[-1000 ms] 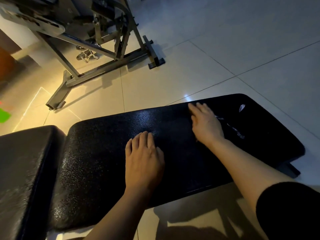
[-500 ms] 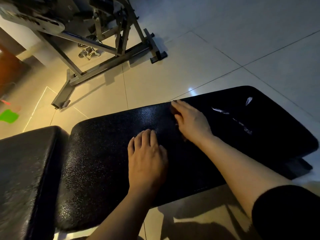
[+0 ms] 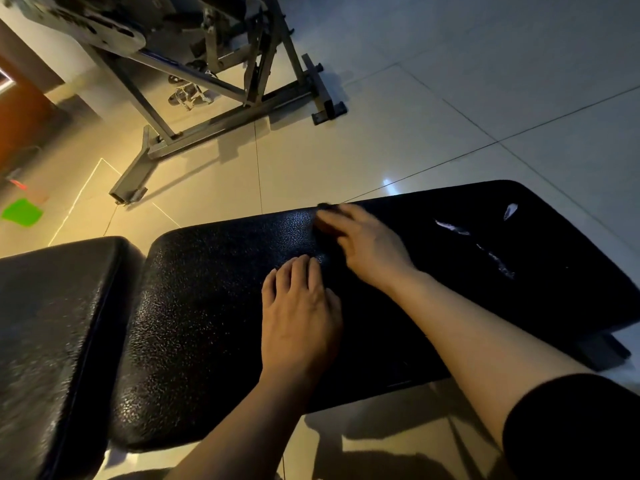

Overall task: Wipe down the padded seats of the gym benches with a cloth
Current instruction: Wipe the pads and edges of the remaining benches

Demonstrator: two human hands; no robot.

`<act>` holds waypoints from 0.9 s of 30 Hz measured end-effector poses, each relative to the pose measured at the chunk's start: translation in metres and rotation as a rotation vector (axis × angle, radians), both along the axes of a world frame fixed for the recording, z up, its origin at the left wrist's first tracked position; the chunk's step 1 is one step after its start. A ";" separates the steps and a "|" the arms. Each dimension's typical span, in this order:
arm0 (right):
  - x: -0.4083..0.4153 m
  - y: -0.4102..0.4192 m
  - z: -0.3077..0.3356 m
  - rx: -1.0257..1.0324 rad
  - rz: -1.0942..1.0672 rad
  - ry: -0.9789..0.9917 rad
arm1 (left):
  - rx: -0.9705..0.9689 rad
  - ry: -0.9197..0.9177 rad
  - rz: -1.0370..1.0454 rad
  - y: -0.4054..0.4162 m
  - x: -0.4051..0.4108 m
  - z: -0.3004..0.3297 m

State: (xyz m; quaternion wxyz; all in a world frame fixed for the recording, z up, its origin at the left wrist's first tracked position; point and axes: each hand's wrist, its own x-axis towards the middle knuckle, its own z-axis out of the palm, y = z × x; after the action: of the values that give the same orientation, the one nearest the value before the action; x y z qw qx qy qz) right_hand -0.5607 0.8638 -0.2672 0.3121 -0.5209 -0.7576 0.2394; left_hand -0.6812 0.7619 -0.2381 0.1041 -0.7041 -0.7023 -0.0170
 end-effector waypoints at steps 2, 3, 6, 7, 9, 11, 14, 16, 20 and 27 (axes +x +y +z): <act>0.026 0.014 -0.009 -0.024 -0.171 -0.005 | 0.039 -0.018 -0.004 0.000 0.000 -0.002; 0.036 0.017 -0.013 -0.058 -0.251 0.004 | 0.046 -0.028 -0.008 0.000 -0.001 -0.003; 0.036 0.015 -0.014 -0.123 -0.359 0.007 | 0.061 -0.037 -0.016 0.001 -0.001 -0.005; 0.026 0.012 -0.010 -0.105 -0.339 -0.006 | 0.067 -0.032 -0.017 0.001 -0.001 -0.005; -0.002 0.005 0.000 -0.043 -0.223 0.000 | 0.061 -0.028 -0.020 0.001 -0.002 -0.005; -0.026 0.000 0.008 0.016 -0.058 0.038 | 0.033 -0.024 -0.028 0.002 -0.002 -0.004; -0.037 0.004 0.006 0.005 0.078 0.063 | 0.013 -0.023 -0.028 0.001 -0.002 -0.002; -0.026 0.013 0.001 -0.016 0.045 0.042 | 0.031 -0.032 -0.018 0.001 -0.001 -0.002; 0.012 0.031 -0.007 -0.055 -0.201 0.021 | 0.059 -0.059 -0.016 0.002 -0.002 -0.004; -0.019 0.025 0.002 -0.022 -0.208 0.034 | 0.062 -0.060 -0.018 0.003 -0.003 -0.006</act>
State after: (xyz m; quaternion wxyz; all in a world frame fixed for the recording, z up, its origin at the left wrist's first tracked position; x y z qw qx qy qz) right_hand -0.5797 0.8887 -0.2652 0.3426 -0.5960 -0.6912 0.2227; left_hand -0.6838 0.7646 -0.2441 0.1047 -0.7058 -0.6980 -0.0608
